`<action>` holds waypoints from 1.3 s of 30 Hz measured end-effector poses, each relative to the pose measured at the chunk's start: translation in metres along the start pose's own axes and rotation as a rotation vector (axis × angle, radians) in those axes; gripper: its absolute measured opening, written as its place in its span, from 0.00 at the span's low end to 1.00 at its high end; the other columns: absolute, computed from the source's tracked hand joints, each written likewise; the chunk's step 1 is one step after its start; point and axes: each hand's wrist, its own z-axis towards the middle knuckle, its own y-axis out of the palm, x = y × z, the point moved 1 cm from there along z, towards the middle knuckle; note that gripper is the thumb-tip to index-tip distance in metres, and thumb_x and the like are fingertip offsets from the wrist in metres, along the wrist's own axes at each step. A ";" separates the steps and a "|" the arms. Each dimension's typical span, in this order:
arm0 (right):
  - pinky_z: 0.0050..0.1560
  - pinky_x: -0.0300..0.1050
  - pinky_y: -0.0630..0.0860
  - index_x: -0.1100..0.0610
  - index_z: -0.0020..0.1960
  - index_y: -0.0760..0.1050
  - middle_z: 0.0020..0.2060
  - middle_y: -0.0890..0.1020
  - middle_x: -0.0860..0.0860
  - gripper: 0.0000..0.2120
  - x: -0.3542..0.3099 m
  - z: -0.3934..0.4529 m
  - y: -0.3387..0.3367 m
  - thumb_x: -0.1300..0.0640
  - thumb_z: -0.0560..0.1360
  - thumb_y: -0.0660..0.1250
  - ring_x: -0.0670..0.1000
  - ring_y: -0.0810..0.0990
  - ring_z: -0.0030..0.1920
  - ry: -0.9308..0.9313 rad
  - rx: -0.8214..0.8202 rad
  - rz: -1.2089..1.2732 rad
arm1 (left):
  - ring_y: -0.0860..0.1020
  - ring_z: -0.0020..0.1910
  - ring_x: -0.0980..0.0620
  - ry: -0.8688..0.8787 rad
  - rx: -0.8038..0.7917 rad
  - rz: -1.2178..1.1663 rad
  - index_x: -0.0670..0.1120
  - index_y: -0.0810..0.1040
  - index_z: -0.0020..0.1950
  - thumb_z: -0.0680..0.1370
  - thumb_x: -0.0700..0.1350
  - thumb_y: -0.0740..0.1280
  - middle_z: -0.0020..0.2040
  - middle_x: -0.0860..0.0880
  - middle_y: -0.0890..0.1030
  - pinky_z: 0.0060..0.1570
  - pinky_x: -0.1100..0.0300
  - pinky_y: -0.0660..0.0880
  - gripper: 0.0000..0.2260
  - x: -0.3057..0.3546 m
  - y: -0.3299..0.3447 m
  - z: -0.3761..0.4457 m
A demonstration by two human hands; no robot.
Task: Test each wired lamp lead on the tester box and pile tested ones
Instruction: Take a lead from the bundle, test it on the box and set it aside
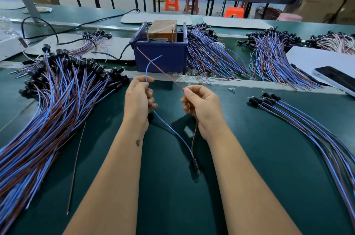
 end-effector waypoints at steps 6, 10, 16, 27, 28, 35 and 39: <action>0.29 0.34 0.70 0.53 0.51 0.80 0.26 0.76 0.48 0.08 0.000 -0.005 0.003 0.64 0.79 0.66 0.44 0.71 0.25 -0.020 -0.261 -0.239 | 0.59 0.22 0.56 0.026 0.005 -0.023 0.50 0.67 0.34 0.83 0.53 0.58 0.26 0.54 0.64 0.22 0.65 0.59 0.19 -0.001 0.000 -0.001; 0.29 0.32 0.69 0.53 0.44 0.80 0.25 0.76 0.46 0.09 0.002 -0.007 0.008 0.65 0.78 0.65 0.42 0.71 0.25 -0.022 -0.293 -0.384 | 0.57 0.22 0.56 0.048 0.008 0.066 0.49 0.66 0.34 0.84 0.54 0.56 0.24 0.55 0.62 0.22 0.65 0.57 0.20 -0.003 0.001 -0.001; 0.27 0.33 0.69 0.54 0.38 0.75 0.30 0.79 0.49 0.11 0.004 -0.003 0.010 0.66 0.75 0.61 0.43 0.72 0.25 0.002 -0.131 -0.413 | 0.67 0.23 0.59 0.048 0.022 0.190 0.53 0.78 0.41 0.84 0.48 0.56 0.32 0.53 0.68 0.24 0.65 0.68 0.16 -0.007 0.002 -0.001; 0.23 0.37 0.53 0.57 0.40 0.71 0.23 0.61 0.47 0.12 -0.003 0.001 -0.006 0.64 0.77 0.53 0.45 0.56 0.22 0.078 0.086 0.203 | 0.65 0.29 0.53 0.178 0.065 0.515 0.57 0.70 0.45 0.84 0.51 0.52 0.31 0.54 0.68 0.29 0.56 0.62 0.11 -0.006 -0.003 -0.003; 0.23 0.37 0.53 0.56 0.40 0.73 0.23 0.61 0.46 0.12 -0.003 0.001 -0.006 0.62 0.79 0.54 0.45 0.56 0.23 0.062 0.089 0.201 | 0.66 0.30 0.53 0.228 0.059 0.587 0.56 0.71 0.45 0.84 0.51 0.52 0.31 0.54 0.69 0.30 0.56 0.63 0.11 -0.007 -0.002 -0.005; 0.23 0.34 0.59 0.55 0.42 0.76 0.23 0.65 0.47 0.11 -0.001 0.002 -0.003 0.59 0.81 0.60 0.45 0.61 0.24 -0.016 0.098 0.113 | 0.66 0.28 0.55 0.321 0.058 0.603 0.58 0.75 0.44 0.83 0.48 0.59 0.33 0.51 0.70 0.29 0.61 0.65 0.10 -0.008 -0.005 -0.001; 0.26 0.34 0.66 0.53 0.43 0.77 0.24 0.70 0.46 0.11 0.001 -0.001 0.001 0.59 0.81 0.60 0.44 0.67 0.26 -0.108 0.106 -0.104 | 0.62 0.24 0.59 0.292 0.080 0.478 0.55 0.80 0.50 0.83 0.44 0.61 0.28 0.57 0.67 0.25 0.65 0.62 0.10 -0.012 -0.004 0.003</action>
